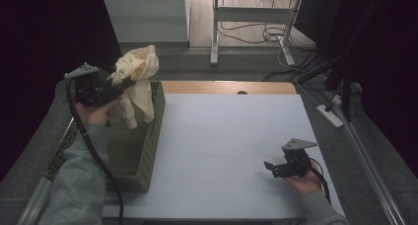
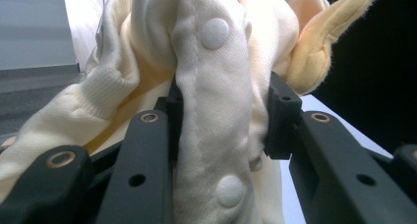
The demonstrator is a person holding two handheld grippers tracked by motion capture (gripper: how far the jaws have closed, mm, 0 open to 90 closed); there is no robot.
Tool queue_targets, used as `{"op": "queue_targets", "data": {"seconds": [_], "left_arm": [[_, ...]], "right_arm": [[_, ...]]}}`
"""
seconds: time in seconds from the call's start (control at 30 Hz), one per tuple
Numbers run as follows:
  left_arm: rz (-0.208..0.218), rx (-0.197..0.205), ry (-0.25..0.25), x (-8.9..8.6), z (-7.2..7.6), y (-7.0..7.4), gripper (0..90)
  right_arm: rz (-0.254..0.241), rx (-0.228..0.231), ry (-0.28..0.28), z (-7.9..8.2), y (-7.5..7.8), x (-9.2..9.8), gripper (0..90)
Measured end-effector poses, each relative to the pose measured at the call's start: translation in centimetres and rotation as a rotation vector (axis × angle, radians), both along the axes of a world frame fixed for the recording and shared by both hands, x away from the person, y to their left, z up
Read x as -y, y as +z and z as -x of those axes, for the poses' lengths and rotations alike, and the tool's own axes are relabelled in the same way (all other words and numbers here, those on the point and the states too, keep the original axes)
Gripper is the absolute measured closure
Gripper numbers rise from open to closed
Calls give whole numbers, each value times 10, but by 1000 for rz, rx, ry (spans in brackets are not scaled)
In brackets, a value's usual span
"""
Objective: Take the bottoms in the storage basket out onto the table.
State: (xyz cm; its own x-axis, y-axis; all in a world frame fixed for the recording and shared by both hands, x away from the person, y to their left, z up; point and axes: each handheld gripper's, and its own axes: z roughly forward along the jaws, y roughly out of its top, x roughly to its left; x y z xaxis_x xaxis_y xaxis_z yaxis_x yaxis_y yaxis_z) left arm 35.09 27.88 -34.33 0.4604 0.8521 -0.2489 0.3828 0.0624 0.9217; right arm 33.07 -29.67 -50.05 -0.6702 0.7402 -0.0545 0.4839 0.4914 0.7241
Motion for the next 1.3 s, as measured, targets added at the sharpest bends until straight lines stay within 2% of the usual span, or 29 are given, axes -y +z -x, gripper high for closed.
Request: {"op": "queue_targets", "data": {"seconds": [0.83,1.3], "left_arm": [[17,48,-64,21,6,15,631],[32,55,-111,40,5,16,631]], "right_arm": [[3,1,-1,0,0,0,67],[4,-2,-2,0,0,0,66]]}}
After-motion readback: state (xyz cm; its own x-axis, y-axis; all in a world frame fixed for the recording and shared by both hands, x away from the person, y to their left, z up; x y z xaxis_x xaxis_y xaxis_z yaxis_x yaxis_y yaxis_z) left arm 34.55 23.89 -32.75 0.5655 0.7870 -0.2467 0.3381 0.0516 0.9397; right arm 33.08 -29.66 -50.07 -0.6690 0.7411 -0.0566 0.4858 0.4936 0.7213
